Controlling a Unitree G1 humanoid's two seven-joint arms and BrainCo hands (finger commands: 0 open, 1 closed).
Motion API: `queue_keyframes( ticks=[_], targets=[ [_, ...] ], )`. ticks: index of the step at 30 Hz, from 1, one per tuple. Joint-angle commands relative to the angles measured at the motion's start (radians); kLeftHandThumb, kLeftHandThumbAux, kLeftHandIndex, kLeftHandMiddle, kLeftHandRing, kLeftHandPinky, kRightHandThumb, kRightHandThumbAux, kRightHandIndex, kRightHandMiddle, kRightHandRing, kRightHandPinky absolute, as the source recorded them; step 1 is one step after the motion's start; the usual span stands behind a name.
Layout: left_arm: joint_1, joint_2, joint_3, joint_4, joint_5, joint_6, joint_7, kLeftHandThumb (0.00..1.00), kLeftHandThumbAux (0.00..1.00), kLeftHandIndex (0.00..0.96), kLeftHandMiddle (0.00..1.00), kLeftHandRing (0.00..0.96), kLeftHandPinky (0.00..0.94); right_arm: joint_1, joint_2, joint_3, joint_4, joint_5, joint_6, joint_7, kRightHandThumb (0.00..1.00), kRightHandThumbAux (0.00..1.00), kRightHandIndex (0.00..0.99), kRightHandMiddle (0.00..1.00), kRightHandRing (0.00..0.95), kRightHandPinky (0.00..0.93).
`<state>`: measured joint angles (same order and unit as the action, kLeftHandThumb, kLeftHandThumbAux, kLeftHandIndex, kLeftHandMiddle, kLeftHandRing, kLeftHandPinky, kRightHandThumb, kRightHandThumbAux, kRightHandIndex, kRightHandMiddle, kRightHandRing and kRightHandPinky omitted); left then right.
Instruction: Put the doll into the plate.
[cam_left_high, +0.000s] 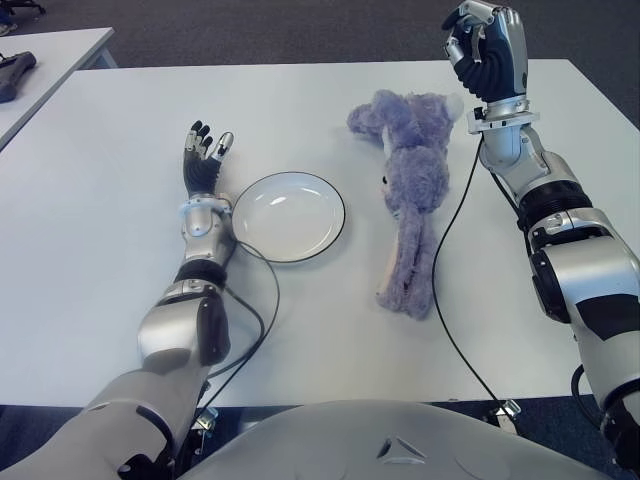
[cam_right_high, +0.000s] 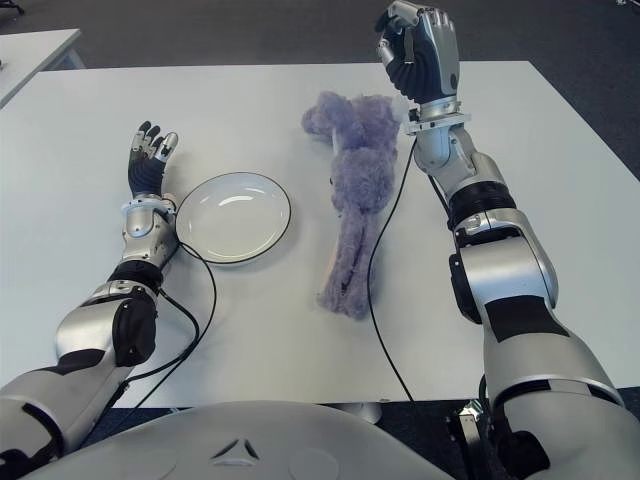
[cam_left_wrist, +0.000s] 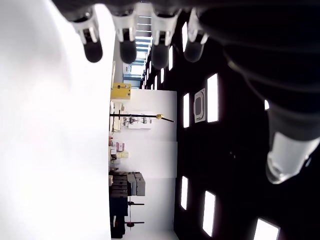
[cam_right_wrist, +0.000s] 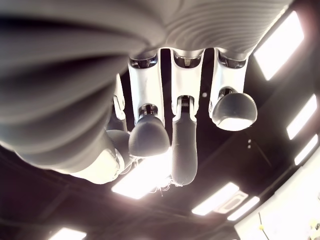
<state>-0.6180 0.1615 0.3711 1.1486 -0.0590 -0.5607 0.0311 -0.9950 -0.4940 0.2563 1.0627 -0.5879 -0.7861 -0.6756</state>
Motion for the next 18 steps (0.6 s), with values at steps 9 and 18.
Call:
queue_keyframes(
  ticks=[9, 18],
  targets=[
    [0.269, -0.111, 0.008, 0.164, -0.017, 0.025, 0.018, 0.0, 0.592, 0.04, 0.094, 0.047, 0.0, -0.019, -0.044, 0.034, -0.012, -0.022, 0.073, 0.191, 0.685, 0.717, 0.439, 0.818, 0.816, 0.787],
    [0.268, -0.115, 0.009, 0.163, -0.019, 0.025, 0.023, 0.0, 0.597, 0.039, 0.093, 0.047, 0.0, -0.021, -0.074, 0.054, -0.015, -0.002, 0.089, 0.401, 0.667, 0.731, 0.408, 0.456, 0.44, 0.394]
  ],
)
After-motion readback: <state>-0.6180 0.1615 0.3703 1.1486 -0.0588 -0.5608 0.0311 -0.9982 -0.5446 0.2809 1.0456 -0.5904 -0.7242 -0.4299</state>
